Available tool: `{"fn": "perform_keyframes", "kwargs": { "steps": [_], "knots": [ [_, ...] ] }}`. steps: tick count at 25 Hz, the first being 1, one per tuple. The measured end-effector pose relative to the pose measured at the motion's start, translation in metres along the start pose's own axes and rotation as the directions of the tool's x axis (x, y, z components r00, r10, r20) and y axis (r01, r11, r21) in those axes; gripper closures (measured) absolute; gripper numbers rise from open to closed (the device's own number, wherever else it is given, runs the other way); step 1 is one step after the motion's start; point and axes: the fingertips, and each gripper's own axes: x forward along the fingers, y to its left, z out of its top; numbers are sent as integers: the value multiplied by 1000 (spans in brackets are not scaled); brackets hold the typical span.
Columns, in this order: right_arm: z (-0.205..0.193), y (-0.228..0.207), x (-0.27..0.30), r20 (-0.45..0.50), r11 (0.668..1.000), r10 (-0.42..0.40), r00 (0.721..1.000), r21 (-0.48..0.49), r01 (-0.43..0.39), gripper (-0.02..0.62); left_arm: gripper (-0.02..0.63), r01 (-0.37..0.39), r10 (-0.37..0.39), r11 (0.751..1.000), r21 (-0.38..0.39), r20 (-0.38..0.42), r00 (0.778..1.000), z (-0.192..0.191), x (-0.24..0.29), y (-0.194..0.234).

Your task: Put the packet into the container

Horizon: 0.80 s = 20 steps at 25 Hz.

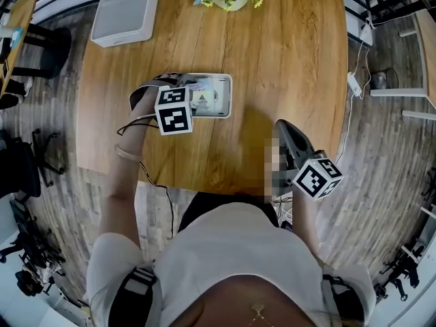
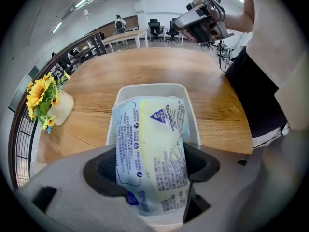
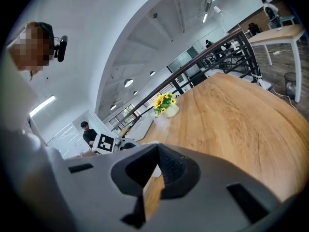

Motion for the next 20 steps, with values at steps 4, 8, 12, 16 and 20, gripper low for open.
{"fn": "perform_keyframes", "kwargs": {
  "steps": [4,8,12,16,20],
  "knots": [
    [1,-2,3,1,1000,0,1000,8,0,584,216,-8,8,1000,-5,42,999,3,-4,5],
    [0,-3,8,-5,1000,19,1000,13,-19,584,207,-13,14,1000,-14,56,998,7,-11,5],
    [-3,3,10,-22,999,38,999,9,-37,584,178,-14,15,1000,-28,61,998,5,-25,1],
    [-2,11,11,-18,998,60,998,1,-60,584,156,0,2,999,-34,56,998,0,-38,-11],
    [-4,24,9,-11,996,85,996,-12,-85,584,153,-57,67,994,-93,110,992,-2,-53,-14]
  ]
}}
